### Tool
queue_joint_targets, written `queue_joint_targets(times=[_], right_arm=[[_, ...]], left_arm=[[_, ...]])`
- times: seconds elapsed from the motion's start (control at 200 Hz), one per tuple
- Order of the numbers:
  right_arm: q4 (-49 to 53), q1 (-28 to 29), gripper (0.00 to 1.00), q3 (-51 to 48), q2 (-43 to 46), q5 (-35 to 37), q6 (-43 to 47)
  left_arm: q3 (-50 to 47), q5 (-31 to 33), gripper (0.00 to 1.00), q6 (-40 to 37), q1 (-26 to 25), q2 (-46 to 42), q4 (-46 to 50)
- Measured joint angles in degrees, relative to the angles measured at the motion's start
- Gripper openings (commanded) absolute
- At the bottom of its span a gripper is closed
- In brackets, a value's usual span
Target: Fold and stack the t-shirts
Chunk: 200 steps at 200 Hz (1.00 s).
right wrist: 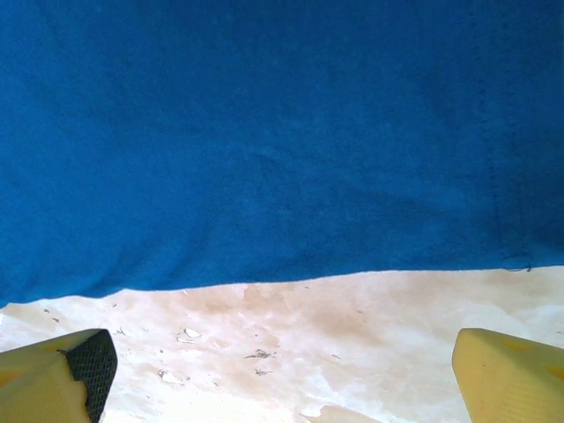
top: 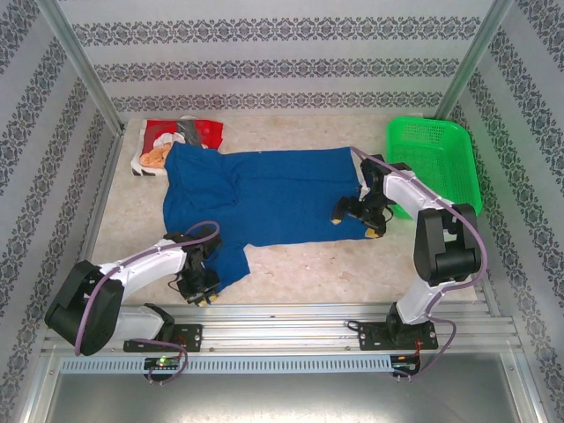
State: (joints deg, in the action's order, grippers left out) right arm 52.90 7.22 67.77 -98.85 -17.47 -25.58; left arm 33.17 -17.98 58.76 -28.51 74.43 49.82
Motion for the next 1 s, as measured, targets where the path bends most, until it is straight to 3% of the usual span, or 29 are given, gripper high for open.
queue_joint_targets(times=[0.06,0.33,0.545,0.999], right_arm=[[-0.3,-0.8,0.98,-0.2,0.0,0.8,-0.6],[-3.9,-3.9,0.91,-3.5,-0.1,4.3,-3.8],[-7.2,-3.9,0.77,-4.4,-2.5,5.4,-5.6],[-7.8,-3.8,0.65,-5.5,-3.8,9.4,-6.3]], left_arm=[[0.4,0.0,0.0,0.2,0.0,0.2,0.3],[2.3,4.2,0.0,0.5,0.0,-3.6,-0.8],[6.2,7.0,0.0,0.7,0.0,-8.9,0.1],[11.0,11.0,0.0,1.7,1.6,-13.4,5.5]])
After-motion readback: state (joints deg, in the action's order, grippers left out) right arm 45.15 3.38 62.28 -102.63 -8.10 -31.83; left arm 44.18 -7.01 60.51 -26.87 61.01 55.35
